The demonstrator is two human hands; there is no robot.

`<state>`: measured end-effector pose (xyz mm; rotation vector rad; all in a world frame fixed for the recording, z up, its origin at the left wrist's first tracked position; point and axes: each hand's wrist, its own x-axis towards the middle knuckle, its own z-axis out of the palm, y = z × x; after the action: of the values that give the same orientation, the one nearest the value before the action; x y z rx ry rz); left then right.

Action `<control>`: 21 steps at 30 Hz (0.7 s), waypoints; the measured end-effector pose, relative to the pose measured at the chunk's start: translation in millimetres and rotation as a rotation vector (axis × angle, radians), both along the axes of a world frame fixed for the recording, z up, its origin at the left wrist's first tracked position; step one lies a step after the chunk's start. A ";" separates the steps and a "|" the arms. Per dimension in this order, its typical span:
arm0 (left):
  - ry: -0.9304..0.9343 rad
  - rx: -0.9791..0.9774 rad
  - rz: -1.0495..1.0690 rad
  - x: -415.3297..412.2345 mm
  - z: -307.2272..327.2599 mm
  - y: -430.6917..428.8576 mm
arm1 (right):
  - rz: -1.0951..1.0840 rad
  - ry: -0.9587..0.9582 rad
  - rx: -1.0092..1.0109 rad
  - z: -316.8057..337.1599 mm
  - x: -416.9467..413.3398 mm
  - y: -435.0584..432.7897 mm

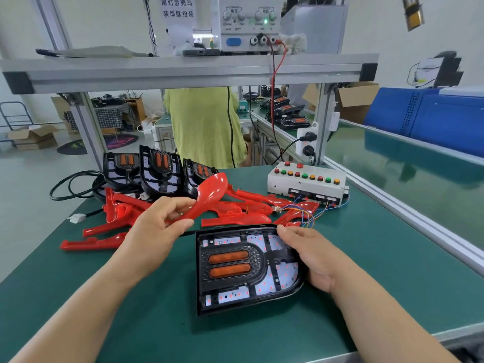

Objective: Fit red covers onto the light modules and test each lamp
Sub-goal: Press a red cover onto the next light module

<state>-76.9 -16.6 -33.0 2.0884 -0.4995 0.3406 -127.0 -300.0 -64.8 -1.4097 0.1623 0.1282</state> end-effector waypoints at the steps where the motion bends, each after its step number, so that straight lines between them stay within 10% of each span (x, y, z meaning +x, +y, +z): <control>1: -0.024 -0.018 -0.011 -1.0 2.3 -0.8 | -0.018 -0.004 -0.003 0.3 1.3 1.7; 21: -0.375 0.265 -0.265 -51.1 -14.0 -40.0 | -0.135 0.007 0.046 2.6 6.2 6.2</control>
<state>-128.0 -56.6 -47.0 2.1818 -1.0841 0.5358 -120.7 -293.7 -62.3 -1.3487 0.2585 0.0251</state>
